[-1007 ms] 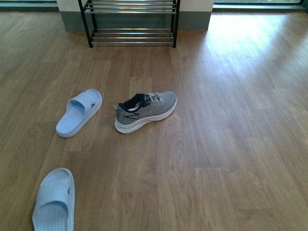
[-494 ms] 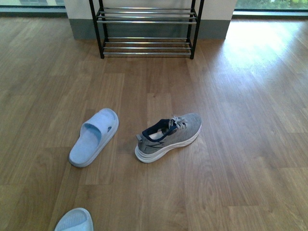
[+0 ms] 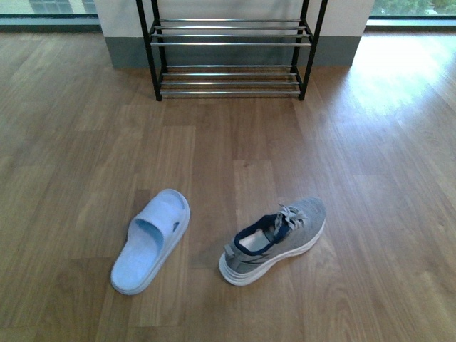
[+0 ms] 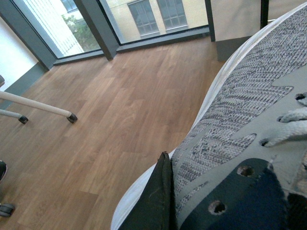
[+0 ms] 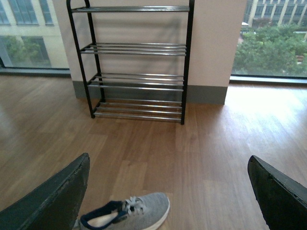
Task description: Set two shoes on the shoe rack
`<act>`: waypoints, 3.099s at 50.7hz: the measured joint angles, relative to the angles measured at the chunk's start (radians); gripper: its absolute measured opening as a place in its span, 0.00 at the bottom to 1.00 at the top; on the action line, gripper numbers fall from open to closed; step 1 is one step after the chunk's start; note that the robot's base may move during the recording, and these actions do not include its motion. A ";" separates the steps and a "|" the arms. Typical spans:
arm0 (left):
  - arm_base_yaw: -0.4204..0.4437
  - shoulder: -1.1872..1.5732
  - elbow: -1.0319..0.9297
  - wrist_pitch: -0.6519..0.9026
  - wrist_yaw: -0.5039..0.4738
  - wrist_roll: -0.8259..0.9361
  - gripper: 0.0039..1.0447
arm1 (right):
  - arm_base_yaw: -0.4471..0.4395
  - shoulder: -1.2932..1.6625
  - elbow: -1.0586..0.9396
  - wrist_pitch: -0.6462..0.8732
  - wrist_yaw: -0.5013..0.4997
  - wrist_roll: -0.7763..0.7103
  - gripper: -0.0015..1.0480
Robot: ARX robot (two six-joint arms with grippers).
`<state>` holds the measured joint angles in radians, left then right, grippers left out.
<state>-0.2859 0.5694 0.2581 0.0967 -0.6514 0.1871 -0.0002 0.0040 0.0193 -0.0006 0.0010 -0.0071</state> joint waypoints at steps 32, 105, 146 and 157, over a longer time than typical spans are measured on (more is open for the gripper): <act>0.002 0.000 -0.001 0.000 0.000 0.000 0.01 | 0.046 1.379 0.270 0.668 0.051 0.171 0.91; 0.002 0.000 -0.001 0.000 0.000 0.000 0.01 | 0.051 2.615 1.056 0.457 -0.144 0.664 0.91; 0.002 0.000 -0.001 0.000 0.000 0.000 0.01 | 0.027 2.791 1.194 0.551 0.022 0.612 0.02; 0.002 0.000 -0.001 0.000 0.000 0.000 0.01 | -0.019 2.684 1.064 0.583 0.042 0.486 0.01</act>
<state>-0.2844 0.5697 0.2573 0.0967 -0.6518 0.1875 -0.0196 2.6877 1.0832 0.5823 0.0425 0.4786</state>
